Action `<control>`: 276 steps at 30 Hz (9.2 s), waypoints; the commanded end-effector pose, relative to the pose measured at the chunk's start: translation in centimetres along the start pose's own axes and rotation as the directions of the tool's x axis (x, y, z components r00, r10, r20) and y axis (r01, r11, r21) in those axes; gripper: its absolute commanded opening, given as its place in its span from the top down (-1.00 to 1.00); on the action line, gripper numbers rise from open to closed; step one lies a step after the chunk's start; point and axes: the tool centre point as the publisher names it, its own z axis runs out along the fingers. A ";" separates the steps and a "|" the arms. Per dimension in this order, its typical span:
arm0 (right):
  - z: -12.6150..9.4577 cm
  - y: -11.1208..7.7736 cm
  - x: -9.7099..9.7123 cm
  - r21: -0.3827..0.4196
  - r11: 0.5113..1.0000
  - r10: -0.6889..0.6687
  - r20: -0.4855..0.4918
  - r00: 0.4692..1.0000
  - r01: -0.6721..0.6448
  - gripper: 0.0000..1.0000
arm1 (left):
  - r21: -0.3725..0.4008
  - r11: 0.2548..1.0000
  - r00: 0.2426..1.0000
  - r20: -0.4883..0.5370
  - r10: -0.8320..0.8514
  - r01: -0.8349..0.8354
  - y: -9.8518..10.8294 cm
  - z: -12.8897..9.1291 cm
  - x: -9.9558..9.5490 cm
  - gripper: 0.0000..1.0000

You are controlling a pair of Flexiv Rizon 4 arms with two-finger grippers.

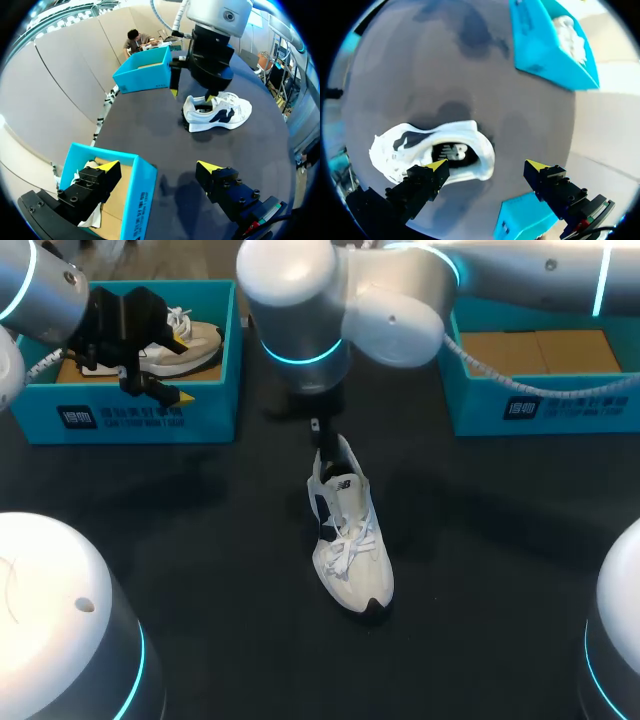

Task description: Take the shoe out of the shoebox, open the shoe tongue, remove and reinsert the insole, then place the shoe into the shoebox

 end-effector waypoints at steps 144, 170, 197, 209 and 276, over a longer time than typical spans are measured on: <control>-10.0 -29.3 -16.5 0.168 0.977 -0.136 -0.004 0.991 0.135 1.00 | -0.004 1.000 1.000 0.001 0.000 0.000 0.0 -0.1 0.1 -1.00; -9.2 -33.8 -18.3 0.181 0.978 -0.091 -0.048 0.995 0.099 1.00 | -0.004 1.000 1.000 0.001 0.000 0.000 0.0 -0.1 0.1 -1.00; -5.0 -44.1 -19.9 0.183 0.983 0.050 -0.122 0.991 -0.027 1.00 | -0.004 1.000 1.000 0.001 0.000 0.000 0.0 -0.1 0.1 -1.00; -2.8 -50.7 -18.4 0.243 0.957 0.196 -0.135 0.971 -0.160 1.00 | -0.004 1.000 1.000 0.001 0.000 0.000 0.0 -0.1 0.1 -1.00; -1.4 -58.0 -16.4 0.344 -0.020 0.984 0.175 0.043 -0.939 1.00 | -0.004 1.000 1.000 0.001 0.000 0.000 0.0 -0.1 0.1 -1.00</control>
